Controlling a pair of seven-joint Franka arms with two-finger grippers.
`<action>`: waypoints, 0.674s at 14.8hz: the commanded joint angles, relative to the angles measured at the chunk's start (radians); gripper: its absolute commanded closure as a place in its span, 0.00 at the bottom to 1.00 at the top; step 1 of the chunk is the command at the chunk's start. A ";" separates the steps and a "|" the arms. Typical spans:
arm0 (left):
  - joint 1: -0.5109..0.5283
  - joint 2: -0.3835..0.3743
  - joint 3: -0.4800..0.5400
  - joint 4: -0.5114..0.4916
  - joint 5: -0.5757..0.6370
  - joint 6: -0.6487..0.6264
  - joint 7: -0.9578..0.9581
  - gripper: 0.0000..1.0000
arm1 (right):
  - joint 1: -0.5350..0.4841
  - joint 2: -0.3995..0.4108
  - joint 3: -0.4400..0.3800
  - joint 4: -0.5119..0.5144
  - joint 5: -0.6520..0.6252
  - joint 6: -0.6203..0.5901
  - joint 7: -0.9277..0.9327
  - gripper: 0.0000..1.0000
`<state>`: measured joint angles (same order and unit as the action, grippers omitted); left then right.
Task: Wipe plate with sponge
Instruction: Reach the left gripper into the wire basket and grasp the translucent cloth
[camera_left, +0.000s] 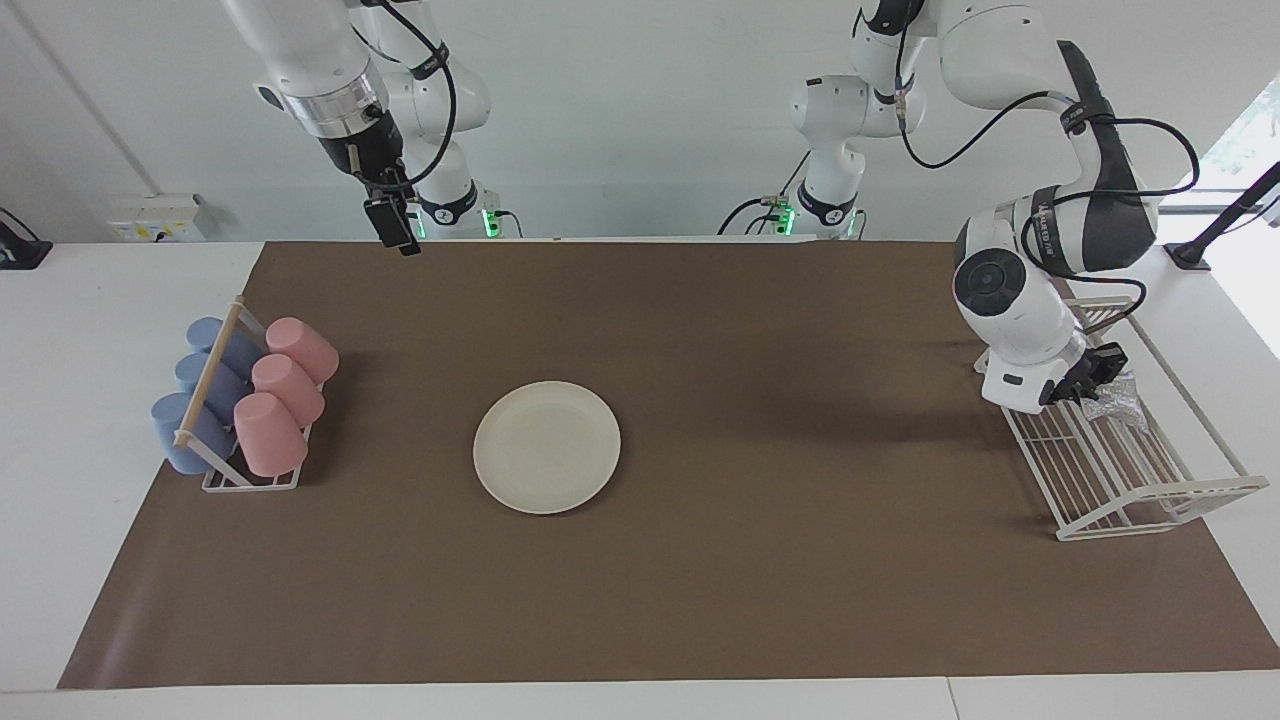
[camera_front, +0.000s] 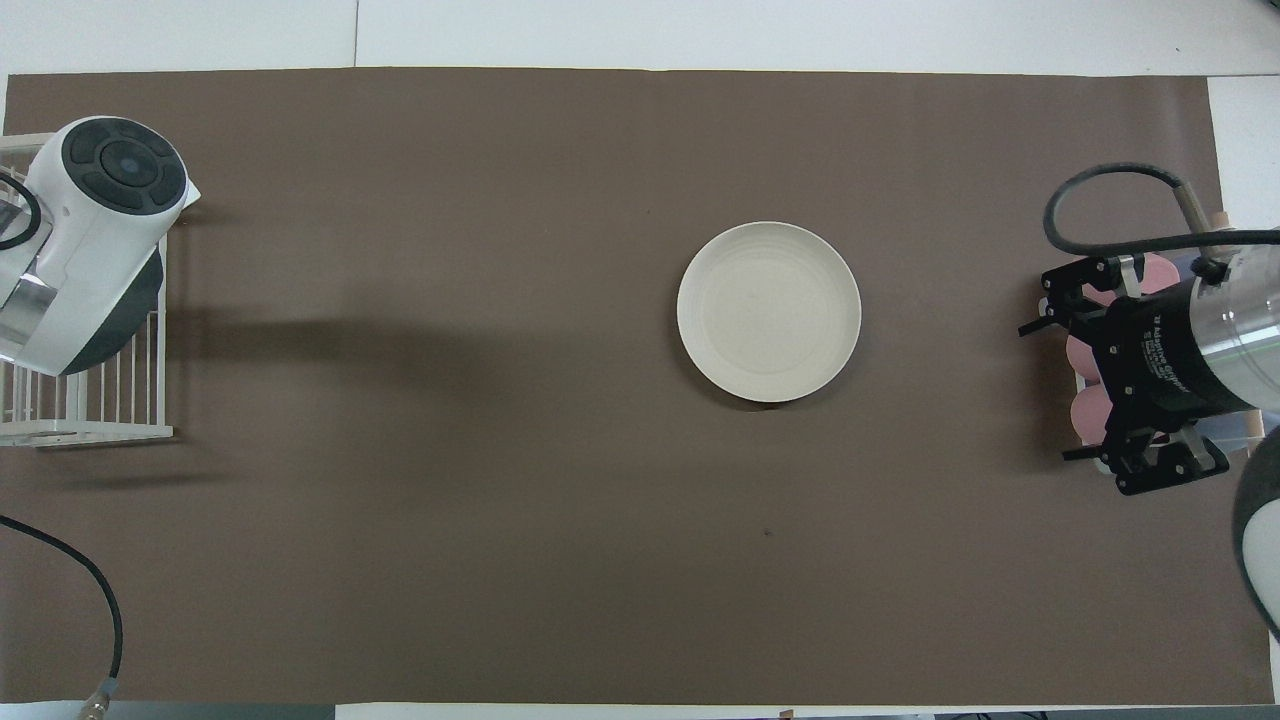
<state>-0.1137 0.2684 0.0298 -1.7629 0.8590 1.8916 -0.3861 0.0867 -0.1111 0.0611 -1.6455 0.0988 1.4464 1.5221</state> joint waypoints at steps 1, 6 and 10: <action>-0.006 0.009 0.001 0.025 0.008 -0.011 -0.010 1.00 | -0.005 -0.013 0.002 -0.007 0.012 -0.009 0.027 0.00; -0.033 0.014 -0.004 0.238 -0.183 -0.243 0.003 1.00 | -0.001 -0.024 0.003 -0.023 0.013 -0.009 0.062 0.00; -0.095 0.002 -0.001 0.397 -0.441 -0.481 0.003 1.00 | 0.016 -0.027 0.005 -0.025 0.013 -0.011 0.119 0.00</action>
<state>-0.1827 0.2636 0.0186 -1.4658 0.5444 1.5173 -0.3870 0.0956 -0.1126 0.0653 -1.6487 0.0997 1.4448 1.6113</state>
